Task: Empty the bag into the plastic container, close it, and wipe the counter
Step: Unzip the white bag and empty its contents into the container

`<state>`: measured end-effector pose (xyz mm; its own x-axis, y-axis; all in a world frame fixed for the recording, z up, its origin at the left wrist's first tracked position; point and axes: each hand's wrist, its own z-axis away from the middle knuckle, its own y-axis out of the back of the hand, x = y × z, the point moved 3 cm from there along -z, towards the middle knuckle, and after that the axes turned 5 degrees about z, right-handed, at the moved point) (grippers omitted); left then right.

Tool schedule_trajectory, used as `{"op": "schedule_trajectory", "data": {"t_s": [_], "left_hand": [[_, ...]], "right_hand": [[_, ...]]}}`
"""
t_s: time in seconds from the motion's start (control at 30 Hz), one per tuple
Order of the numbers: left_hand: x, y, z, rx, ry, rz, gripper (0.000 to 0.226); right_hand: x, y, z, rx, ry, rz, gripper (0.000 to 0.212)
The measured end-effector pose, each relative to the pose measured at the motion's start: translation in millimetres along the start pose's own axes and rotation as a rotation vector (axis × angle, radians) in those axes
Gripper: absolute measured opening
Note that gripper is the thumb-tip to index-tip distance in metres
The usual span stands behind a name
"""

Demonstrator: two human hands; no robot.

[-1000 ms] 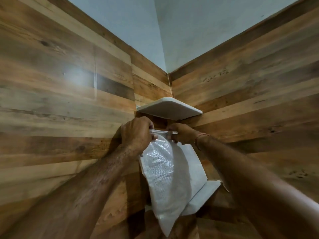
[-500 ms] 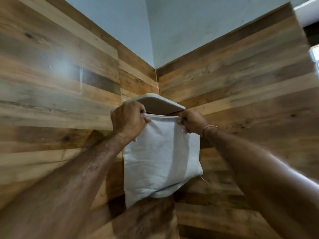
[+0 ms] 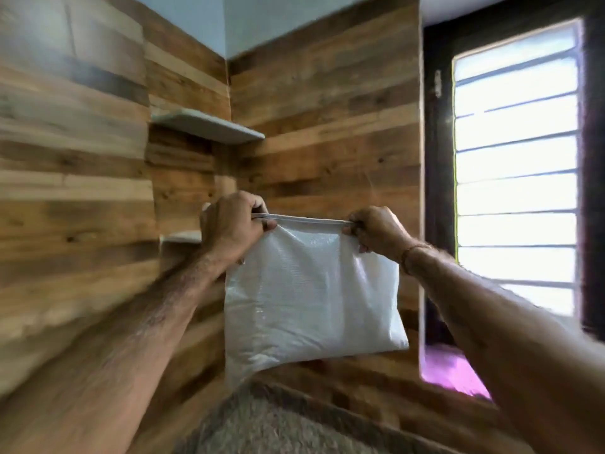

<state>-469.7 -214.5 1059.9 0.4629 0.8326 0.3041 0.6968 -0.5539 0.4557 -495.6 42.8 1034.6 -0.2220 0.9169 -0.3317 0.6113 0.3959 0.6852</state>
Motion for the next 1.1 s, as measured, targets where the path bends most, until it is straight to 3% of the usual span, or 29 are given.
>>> {"op": "schedule_trajectory", "data": {"t_s": [0.13, 0.3, 0.47, 0.6, 0.67, 0.8, 1.1], "left_hand": [[46, -30, 116, -0.220, 0.082, 0.020, 0.021], [79, -58, 245, -0.411, 0.126, 0.068, 0.021], [96, -84, 357, -0.533, 0.205, 0.112, 0.019], [101, -101, 428, -0.599, 0.263, 0.119, 0.020], [102, -105, 456, -0.615, 0.287, 0.120, 0.020], [107, -105, 495, -0.665, 0.308, 0.129, 0.021], [75, -77, 509, -0.781, 0.316, 0.108, 0.019]], "right_hand": [[69, 11, 118, -0.159, -0.063, 0.008, 0.033], [130, 0, 235, -0.331, -0.124, 0.058, 0.019], [185, -23, 328, -0.447, -0.125, 0.072, 0.037], [213, -40, 381, -0.521, -0.151, 0.114, 0.040], [222, -48, 402, -0.568, -0.149, 0.110, 0.044], [232, -58, 440, -0.648, -0.183, 0.063, 0.023], [225, -61, 475, -0.526, -0.233, 0.065, 0.022]]}}
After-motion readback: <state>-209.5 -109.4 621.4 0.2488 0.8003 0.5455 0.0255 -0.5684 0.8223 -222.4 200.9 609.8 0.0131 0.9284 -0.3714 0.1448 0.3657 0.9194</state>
